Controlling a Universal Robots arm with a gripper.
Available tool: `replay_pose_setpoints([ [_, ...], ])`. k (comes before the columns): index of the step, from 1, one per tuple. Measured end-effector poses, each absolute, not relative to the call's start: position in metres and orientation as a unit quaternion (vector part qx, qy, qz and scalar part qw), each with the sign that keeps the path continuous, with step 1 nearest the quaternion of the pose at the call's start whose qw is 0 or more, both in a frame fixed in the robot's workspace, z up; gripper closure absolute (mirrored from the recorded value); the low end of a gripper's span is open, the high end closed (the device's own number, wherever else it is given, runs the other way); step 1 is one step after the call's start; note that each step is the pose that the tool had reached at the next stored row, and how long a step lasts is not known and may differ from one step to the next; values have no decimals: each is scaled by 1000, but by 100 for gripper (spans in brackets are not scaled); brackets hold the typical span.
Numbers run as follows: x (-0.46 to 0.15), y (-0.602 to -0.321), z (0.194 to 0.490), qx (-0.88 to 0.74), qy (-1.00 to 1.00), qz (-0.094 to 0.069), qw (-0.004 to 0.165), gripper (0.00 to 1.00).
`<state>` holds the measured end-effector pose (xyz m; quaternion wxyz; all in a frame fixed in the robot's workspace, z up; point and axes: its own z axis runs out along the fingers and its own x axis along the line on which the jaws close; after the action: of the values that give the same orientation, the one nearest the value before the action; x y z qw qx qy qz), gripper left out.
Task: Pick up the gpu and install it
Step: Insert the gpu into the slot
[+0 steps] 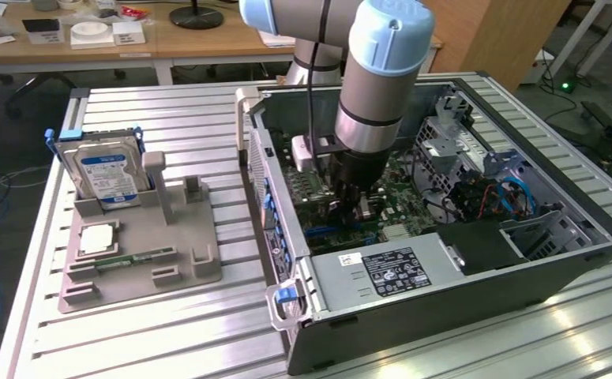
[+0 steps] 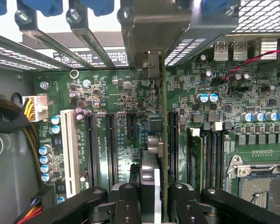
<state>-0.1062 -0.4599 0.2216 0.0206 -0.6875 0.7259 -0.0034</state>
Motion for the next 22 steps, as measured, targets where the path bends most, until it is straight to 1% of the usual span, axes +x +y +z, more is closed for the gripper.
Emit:
replay_pose_setpoints([
  [22, -106, -460, 219, -687, 726, -2, 19, 72],
])
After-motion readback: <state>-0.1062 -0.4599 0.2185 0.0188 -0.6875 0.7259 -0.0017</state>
